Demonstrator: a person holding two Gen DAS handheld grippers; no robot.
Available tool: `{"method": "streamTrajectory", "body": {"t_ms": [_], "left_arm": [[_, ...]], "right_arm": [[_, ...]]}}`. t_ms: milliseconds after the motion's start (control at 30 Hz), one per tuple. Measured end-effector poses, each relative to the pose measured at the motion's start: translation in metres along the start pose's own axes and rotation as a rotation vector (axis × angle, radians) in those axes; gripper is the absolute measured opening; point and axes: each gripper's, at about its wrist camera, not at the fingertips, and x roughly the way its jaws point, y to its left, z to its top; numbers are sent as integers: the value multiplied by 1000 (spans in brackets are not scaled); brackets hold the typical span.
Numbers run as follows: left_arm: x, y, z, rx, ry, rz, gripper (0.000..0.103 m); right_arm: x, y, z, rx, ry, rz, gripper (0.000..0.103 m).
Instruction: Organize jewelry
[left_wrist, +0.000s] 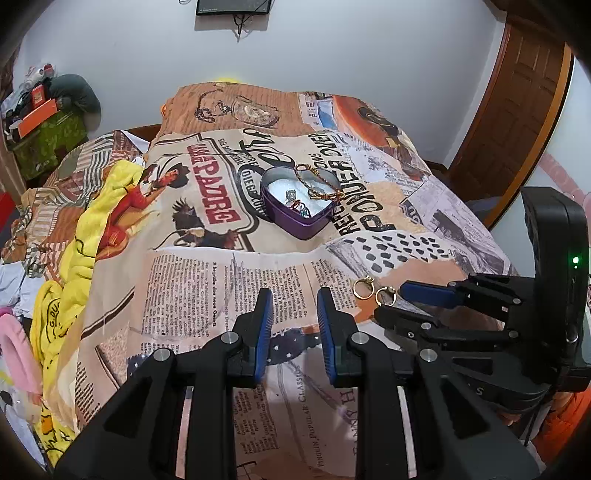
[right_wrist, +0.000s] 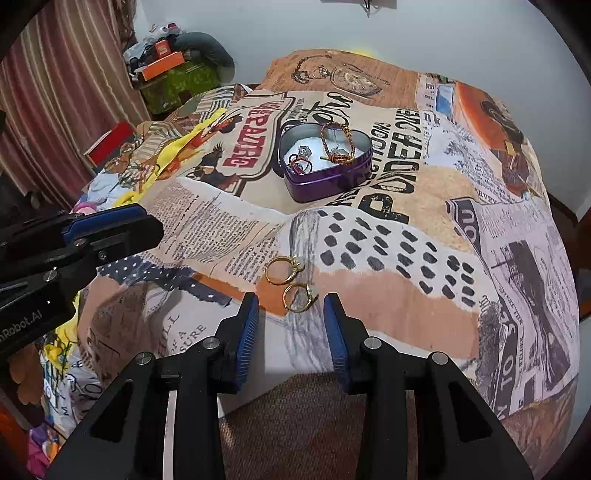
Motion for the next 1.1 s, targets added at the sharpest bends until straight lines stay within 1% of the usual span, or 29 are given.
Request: {"method": "streamTrajectory", "body": {"t_ms": [133, 200, 267, 367, 500, 600, 667, 700, 733, 800, 867, 933, 1100], "left_arm": [[5, -2, -1, 6, 7, -1, 23], [8, -4, -1, 8, 12, -9, 23], [11, -7, -2, 17, 18, -12, 23], [16, -13, -2, 35, 28, -20, 23], [22, -21, -2, 59, 38, -20, 23], [26, -22, 0, 56, 40, -21, 23], [27, -19, 0, 50, 36, -11, 23], [27, -18, 0, 45, 35, -9, 23], [27, -14, 1, 36, 36, -7, 23], [26, -7, 0, 19, 40, -4, 23], [25, -2, -1, 11, 40, 2, 23], [24, 3, -2, 5, 39, 5, 23], [24, 13, -6, -7, 44, 8, 23]], "right_arm": [[3, 3, 0, -14, -6, -7, 32], [6, 5, 1, -25, -4, -20, 23], [7, 5, 1, -29, -2, -18, 11], [6, 2, 1, -16, -8, -4, 8], [2, -4, 2, 8, -24, 11, 7], [-2, -7, 2, 15, -38, 11, 7], [-5, -8, 2, 12, -47, 32, 8], [-7, -7, 3, 9, -50, 57, 8], [-8, -5, 3, 7, -47, 77, 8], [-4, -1, 7, 0, -17, 78, 16], [3, 4, 10, -13, 4, 61, 35], [10, 4, 11, -21, 17, 32, 37], [16, 7, 12, -52, 34, 5, 36]]}}
